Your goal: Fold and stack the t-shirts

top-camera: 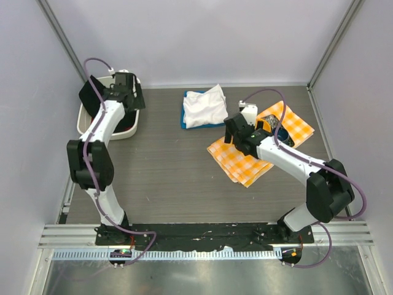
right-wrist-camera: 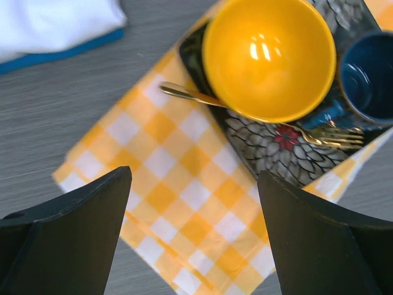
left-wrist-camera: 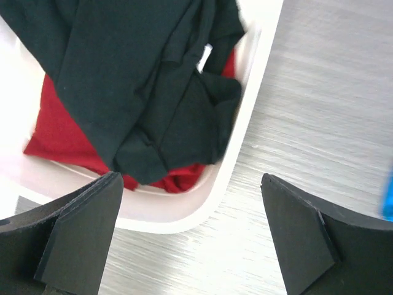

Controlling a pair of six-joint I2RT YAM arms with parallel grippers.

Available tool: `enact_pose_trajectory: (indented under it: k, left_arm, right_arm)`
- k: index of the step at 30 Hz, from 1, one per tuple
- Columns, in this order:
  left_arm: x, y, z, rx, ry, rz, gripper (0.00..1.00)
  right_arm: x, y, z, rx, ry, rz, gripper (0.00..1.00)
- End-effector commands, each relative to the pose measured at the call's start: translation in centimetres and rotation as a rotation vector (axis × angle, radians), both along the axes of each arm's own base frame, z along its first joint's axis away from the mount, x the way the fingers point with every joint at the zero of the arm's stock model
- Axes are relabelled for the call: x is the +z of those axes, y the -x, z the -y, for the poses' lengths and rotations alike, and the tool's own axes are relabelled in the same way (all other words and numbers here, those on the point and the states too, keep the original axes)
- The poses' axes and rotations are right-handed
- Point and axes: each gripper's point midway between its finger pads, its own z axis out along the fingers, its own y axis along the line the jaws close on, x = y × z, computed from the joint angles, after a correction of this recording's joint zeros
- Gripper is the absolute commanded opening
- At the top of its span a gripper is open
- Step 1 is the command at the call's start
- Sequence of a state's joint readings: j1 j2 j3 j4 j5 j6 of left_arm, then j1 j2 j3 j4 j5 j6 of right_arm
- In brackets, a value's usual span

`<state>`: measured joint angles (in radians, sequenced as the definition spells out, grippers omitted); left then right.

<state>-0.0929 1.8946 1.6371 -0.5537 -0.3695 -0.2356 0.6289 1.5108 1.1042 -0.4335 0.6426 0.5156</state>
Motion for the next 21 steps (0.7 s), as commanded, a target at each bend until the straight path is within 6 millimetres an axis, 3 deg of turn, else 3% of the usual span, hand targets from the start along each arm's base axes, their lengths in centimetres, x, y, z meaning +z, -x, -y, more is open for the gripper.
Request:
enact_pose_trajectory:
  k: [1, 3, 4, 7, 14, 21]
  left_arm:
    - [5.2, 3.7, 5.2, 0.021, 0.224, 0.121, 1.00]
    - [4.8, 4.9, 7.0, -0.001, 0.226, 0.161, 1.00]
    - [5.0, 5.7, 9.2, -0.043, 0.240, 0.169, 1.00]
    - [5.1, 8.1, 12.6, -0.108, 0.297, 0.194, 1.00]
    - [3.4, 11.8, 17.3, -0.191, 0.346, 0.206, 1.00]
    - [1.7, 14.2, 21.5, -0.285, 0.321, 0.189, 1.00]
  right_arm:
    - [-2.5, 2.1, 2.8, -0.056, -0.022, -0.092, 0.90]
    - [-4.2, 3.5, 3.2, -0.051, -0.042, -0.140, 0.90]
    - [-4.8, 3.8, 3.5, -0.065, -0.056, -0.152, 0.90]
    - [-6.7, 5.3, 3.9, -0.078, -0.080, -0.205, 0.90]
    - [-9.9, 6.7, 4.2, -0.120, -0.095, -0.262, 0.89]
    - [-13.6, 5.6, 5.5, -0.214, -0.139, -0.319, 0.89]
